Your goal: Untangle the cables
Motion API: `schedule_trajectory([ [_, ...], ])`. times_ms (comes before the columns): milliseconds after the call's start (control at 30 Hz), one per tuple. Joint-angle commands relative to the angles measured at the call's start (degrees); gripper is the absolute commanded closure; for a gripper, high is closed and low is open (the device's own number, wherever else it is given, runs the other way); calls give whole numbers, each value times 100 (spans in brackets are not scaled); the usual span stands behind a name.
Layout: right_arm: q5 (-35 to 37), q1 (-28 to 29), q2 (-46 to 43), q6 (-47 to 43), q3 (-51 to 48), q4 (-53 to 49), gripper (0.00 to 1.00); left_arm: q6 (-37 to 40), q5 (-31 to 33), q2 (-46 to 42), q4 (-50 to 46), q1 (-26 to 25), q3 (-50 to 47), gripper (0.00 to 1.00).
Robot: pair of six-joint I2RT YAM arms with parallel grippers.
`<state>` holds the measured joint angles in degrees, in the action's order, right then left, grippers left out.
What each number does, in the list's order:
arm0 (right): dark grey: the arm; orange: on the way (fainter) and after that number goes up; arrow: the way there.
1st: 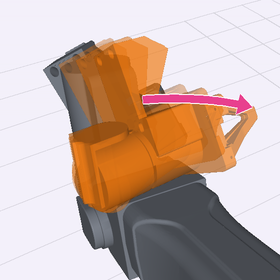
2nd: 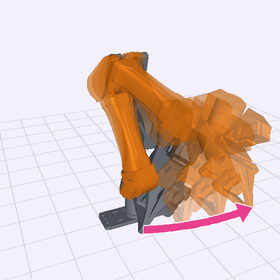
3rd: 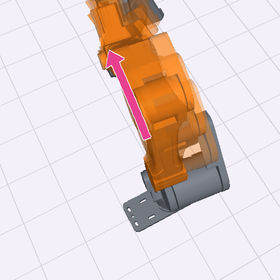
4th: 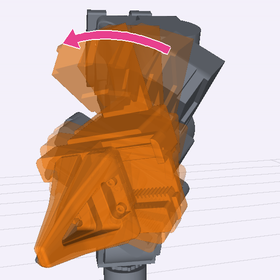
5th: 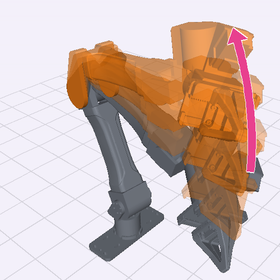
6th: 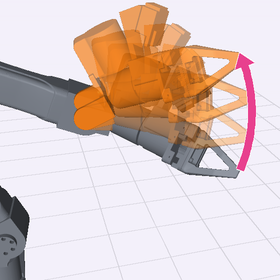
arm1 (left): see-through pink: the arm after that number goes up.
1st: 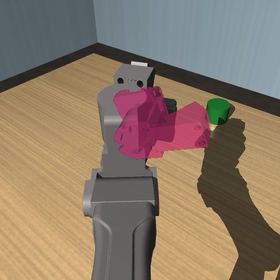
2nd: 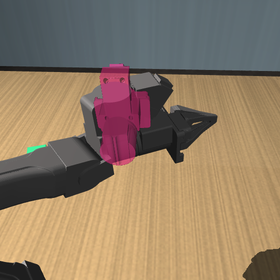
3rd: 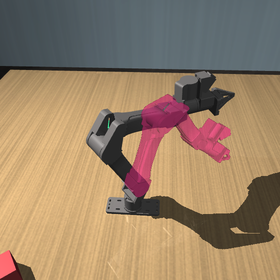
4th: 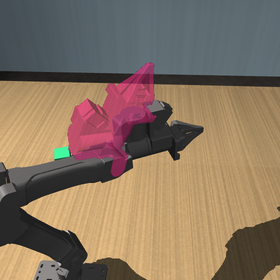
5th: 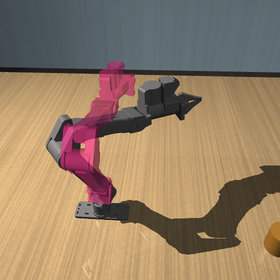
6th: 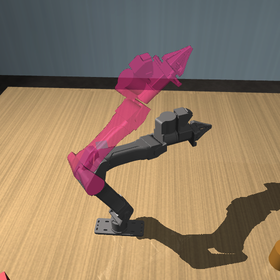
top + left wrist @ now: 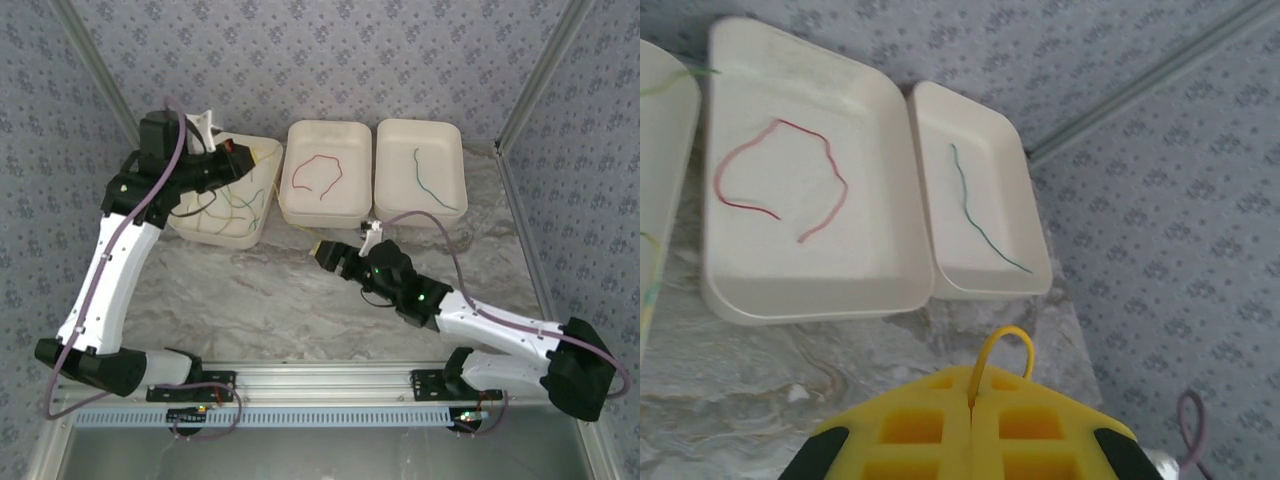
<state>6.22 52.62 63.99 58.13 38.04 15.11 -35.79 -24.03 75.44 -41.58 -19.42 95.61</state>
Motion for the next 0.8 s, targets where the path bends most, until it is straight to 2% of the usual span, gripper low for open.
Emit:
schedule_trajectory([
  [0,-3,-124,193,1022,576,186,30,-332,-187,-318,630,-303,-193,100],
  [100,-129,-329,300,883,588,482,36,-500,-143,-547,769,-417,-366,100],
  [167,-362,-475,424,802,657,558,45,-545,-146,-650,760,-431,-403,100],
  [233,-780,-640,634,744,828,596,60,-535,-117,-688,702,-431,-364,100],
  [400,-1066,-634,925,554,1098,290,75,-472,-102,-593,520,-430,-115,100],
  [467,-1051,-596,937,412,1060,288,72,-456,-83,-558,483,-422,-47,100],
  [533,-932,-477,880,84,1048,203,63,-380,-58,-500,397,-422,45,100],
  [600,-951,-380,881,-240,1092,67,58,-326,-29,-445,315,-420,98,100],
  [700,-1141,-368,1004,-586,1145,-111,51,-337,-48,-432,341,-421,68,100],
  [767,-1417,-427,1088,-687,1071,58,50,-374,-57,-434,385,-416,30,100],
])
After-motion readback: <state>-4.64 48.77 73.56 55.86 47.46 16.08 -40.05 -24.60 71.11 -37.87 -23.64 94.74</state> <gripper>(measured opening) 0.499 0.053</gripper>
